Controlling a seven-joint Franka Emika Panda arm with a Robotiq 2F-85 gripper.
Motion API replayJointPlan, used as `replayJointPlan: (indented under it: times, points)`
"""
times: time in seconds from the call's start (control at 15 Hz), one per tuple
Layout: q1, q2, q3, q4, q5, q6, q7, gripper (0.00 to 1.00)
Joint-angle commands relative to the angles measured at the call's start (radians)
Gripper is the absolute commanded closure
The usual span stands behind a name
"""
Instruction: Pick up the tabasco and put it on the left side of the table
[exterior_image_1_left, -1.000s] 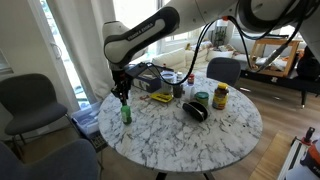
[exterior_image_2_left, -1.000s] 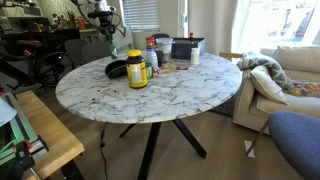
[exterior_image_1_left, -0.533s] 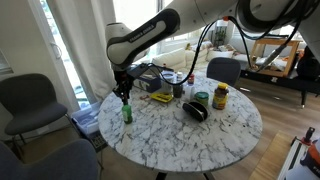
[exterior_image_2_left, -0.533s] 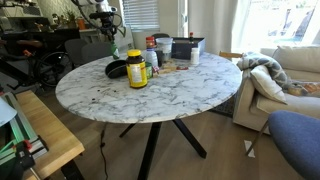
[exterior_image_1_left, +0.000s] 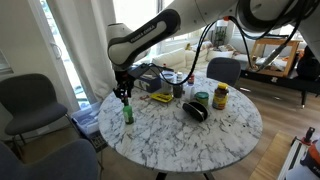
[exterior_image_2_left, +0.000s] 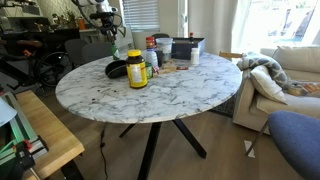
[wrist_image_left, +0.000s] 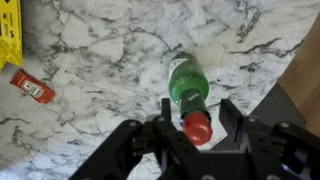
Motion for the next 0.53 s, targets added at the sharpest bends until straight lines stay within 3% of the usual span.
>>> replayJointPlan:
  times: [0.0,0.13,0.47]
  points:
    - [-0.001,-0.042,0.003,-0.029,-0.001,0.013,0.011,0.14]
    - [0.006,-0.08,0.0,-0.026,-0.017,-0.008,0.004,0.0]
    - [-0.012,-0.285,-0.032,-0.123,-0.094,-0.004,0.002,0.0]
